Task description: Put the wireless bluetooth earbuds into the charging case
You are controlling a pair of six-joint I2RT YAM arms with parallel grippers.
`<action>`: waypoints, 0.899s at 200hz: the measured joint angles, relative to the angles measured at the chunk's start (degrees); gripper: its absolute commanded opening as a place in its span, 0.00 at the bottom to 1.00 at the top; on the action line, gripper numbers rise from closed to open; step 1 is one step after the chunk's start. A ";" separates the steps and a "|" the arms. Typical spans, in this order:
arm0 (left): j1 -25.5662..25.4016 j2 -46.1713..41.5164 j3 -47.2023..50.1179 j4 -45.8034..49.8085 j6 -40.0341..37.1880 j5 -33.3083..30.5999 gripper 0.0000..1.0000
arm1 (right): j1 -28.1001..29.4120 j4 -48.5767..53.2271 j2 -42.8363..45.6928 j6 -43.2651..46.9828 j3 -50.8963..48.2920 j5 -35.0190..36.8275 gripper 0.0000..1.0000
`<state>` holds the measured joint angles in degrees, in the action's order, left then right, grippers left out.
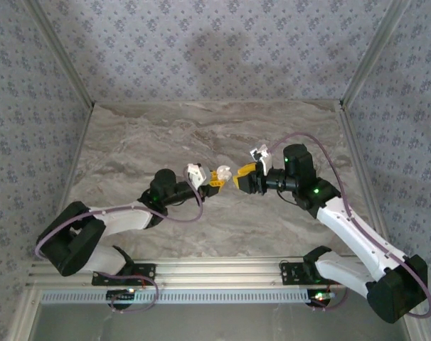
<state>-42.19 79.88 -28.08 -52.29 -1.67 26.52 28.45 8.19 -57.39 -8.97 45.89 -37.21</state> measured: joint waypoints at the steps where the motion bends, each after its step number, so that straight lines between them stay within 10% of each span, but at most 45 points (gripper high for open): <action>1: 0.00 0.04 -0.04 -0.02 0.15 0.00 0.12 | -0.02 -0.15 -0.04 -0.39 0.00 0.02 0.41; 180: 0.20 0.50 -1.44 -1.29 7.34 0.04 0.12 | -2.97 -11.47 -10.21 -17.42 0.00 -7.41 0.38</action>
<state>-42.00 80.38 -29.52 -53.58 5.67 26.57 25.47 -3.29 -67.59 -26.39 45.89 -44.62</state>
